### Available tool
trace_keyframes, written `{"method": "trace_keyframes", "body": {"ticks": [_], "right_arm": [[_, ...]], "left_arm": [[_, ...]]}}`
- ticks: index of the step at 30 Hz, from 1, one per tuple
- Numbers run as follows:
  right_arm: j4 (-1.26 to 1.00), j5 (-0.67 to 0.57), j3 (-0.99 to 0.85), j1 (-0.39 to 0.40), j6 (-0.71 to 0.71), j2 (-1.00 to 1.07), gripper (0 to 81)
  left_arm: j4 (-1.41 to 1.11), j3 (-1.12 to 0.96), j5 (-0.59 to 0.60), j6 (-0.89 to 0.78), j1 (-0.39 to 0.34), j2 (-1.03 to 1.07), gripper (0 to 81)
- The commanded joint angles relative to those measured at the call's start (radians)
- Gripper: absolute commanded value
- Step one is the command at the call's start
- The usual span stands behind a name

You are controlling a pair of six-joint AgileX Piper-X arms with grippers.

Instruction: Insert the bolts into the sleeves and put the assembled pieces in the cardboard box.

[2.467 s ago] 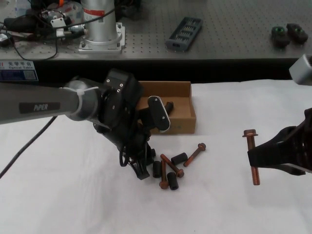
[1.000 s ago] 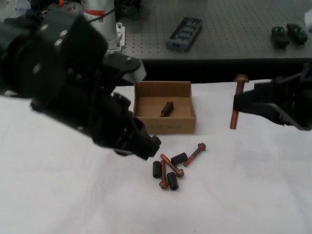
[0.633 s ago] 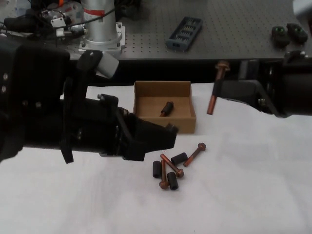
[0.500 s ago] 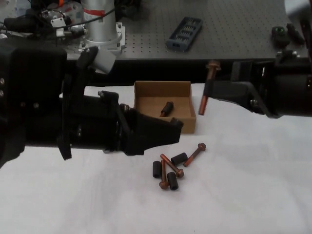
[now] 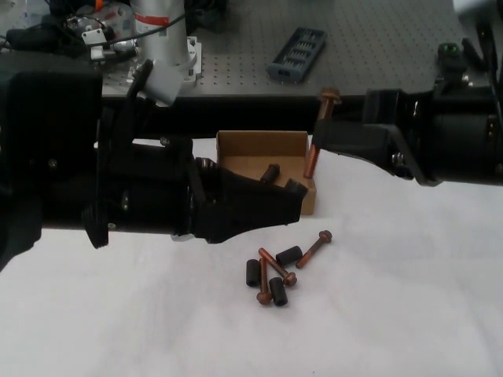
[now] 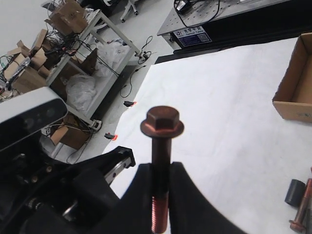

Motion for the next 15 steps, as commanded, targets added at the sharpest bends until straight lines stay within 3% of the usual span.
{"method": "trace_keyframes", "body": {"ticks": [1,15], "right_arm": [[-0.031,-0.019,-0.003,0.002,0.007,-0.002,2.0],[-0.031,-0.044,-0.003,0.002,0.024,-0.002,2.0]], "left_arm": [[-0.026,-0.001,0.016,-0.012,-0.004,-0.009,0.6],[-0.108,-0.001,-0.045,-0.012,-0.004,-0.005,0.6]]}}
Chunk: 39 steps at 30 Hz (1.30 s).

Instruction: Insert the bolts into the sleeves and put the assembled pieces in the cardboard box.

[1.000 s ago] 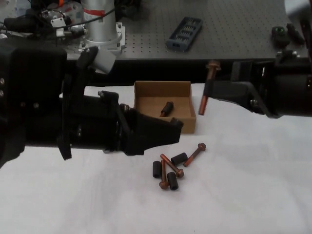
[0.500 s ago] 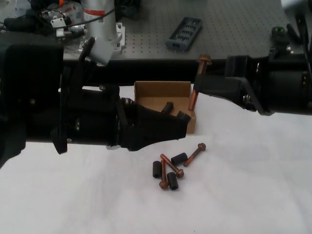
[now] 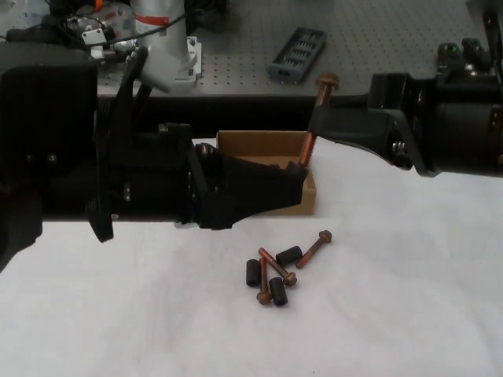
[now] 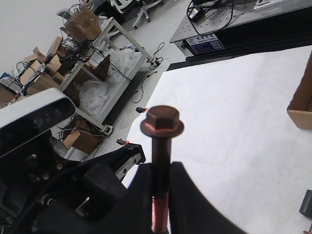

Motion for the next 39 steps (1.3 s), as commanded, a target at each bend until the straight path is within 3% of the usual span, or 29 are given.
{"method": "trace_keyframes", "body": {"ticks": [1,20,30,39], "right_arm": [[-0.009,-0.027,-0.003,0.002,0.017,-0.002,2.0],[-0.009,-0.050,-0.003,0.010,0.074,-0.004,2.0],[0.023,-0.025,-0.003,0.083,-0.011,-0.004,2.0],[0.081,-0.024,-0.003,0.083,-0.056,-0.004,2.0]], "left_arm": [[-0.036,-0.001,-0.012,-0.010,-0.004,-0.005,0.6],[-0.069,-0.001,-0.086,-0.010,-0.004,-0.005,0.6],[-0.088,-0.001,-0.086,-0.025,-0.004,-0.005,0.6],[-0.131,-0.001,-0.082,-0.046,-0.004,-0.005,0.6]]}}
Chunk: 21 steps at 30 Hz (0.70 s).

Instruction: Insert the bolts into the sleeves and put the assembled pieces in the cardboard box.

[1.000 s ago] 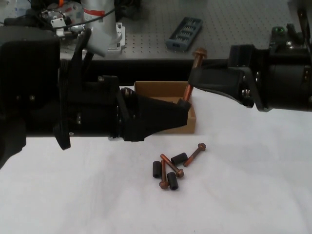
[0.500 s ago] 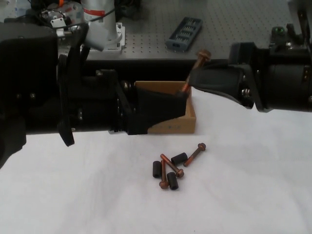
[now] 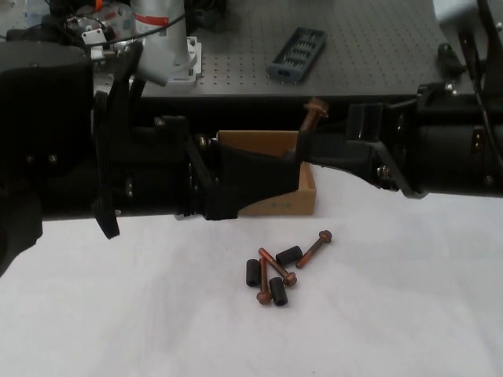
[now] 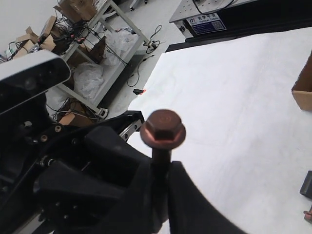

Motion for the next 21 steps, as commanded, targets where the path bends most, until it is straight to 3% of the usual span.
{"method": "trace_keyframes", "body": {"ticks": [1,6,9,11,13,21], "right_arm": [[0.025,-0.053,-0.003,0.015,-0.019,-0.004,2.0],[0.024,-0.053,-0.003,0.015,-0.073,-0.004,0.4],[0.024,-0.051,-0.003,0.015,-0.100,-0.004,15.4],[0.027,-0.034,-0.003,0.015,-0.091,-0.004,31.9],[0.029,-0.008,-0.003,0.015,-0.070,-0.004,40.7],[0.057,-0.011,-0.003,0.000,-0.109,-0.028,38.4]], "left_arm": [[-0.094,-0.014,-0.010,-0.029,-0.004,-0.004,0.6],[-0.139,-0.014,-0.010,-0.037,-0.004,-0.004,0.6],[-0.139,-0.014,-0.010,-0.037,-0.004,-0.004,0.6],[-0.138,-0.014,-0.008,-0.037,-0.004,-0.004,0.6],[-0.138,-0.014,-0.008,-0.037,-0.004,-0.004,0.6],[-0.135,-0.014,-0.018,0.023,-0.004,-0.004,0.6]]}}
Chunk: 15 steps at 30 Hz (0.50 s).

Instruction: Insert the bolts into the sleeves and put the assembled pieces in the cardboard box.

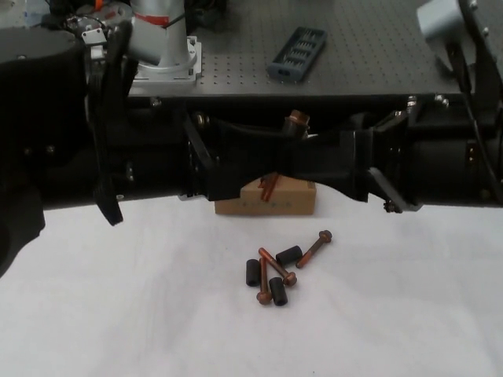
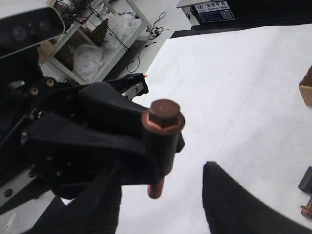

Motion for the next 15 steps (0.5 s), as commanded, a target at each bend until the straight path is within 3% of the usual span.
{"method": "trace_keyframes", "body": {"ticks": [1,6,15], "right_arm": [[0.030,0.001,-0.002,-0.018,-0.044,-0.028,38.4],[0.187,0.005,-0.002,-0.083,-0.146,-0.093,38.4],[0.573,0.089,0.000,-0.186,-0.404,-0.175,38.4]], "left_arm": [[-0.023,-0.013,-0.014,0.057,-0.004,-0.011,0.6],[0.073,-0.013,-0.150,0.167,0.007,0.006,0.6],[0.119,-0.168,-0.155,0.232,0.070,0.272,0.6]]}}
